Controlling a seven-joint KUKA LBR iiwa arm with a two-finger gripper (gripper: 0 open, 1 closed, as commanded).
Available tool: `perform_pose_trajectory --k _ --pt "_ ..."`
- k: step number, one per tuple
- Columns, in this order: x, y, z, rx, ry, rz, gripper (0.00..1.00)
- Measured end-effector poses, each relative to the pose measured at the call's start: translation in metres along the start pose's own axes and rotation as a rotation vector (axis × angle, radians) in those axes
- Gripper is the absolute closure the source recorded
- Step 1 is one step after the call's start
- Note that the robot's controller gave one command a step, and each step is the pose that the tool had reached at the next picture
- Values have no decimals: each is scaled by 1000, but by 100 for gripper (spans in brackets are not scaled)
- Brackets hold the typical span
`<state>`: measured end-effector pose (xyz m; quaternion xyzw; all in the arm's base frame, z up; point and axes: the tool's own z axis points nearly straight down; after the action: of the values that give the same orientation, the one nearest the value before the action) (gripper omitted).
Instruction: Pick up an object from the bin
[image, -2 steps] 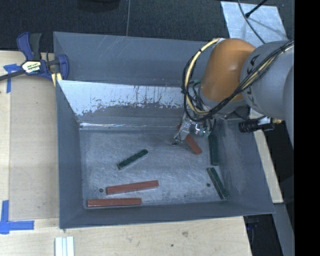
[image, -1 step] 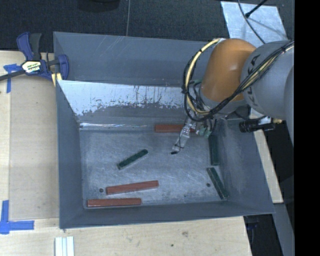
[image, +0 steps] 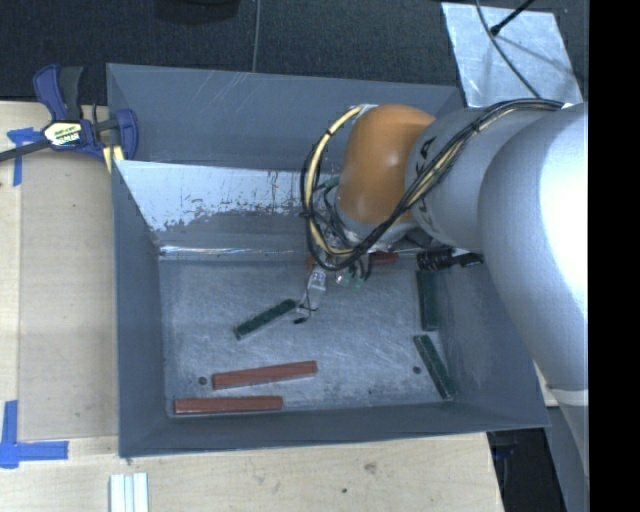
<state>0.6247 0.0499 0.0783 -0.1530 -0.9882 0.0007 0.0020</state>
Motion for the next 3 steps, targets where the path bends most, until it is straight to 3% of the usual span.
perform_pose_trajectory --k 1,2,3 --pt "18 -30 -16 -1 -6 -188 0" --pt "36 19 9 -2 -2 -332 0" --pt "35 18 7 -2 -5 -330 100"
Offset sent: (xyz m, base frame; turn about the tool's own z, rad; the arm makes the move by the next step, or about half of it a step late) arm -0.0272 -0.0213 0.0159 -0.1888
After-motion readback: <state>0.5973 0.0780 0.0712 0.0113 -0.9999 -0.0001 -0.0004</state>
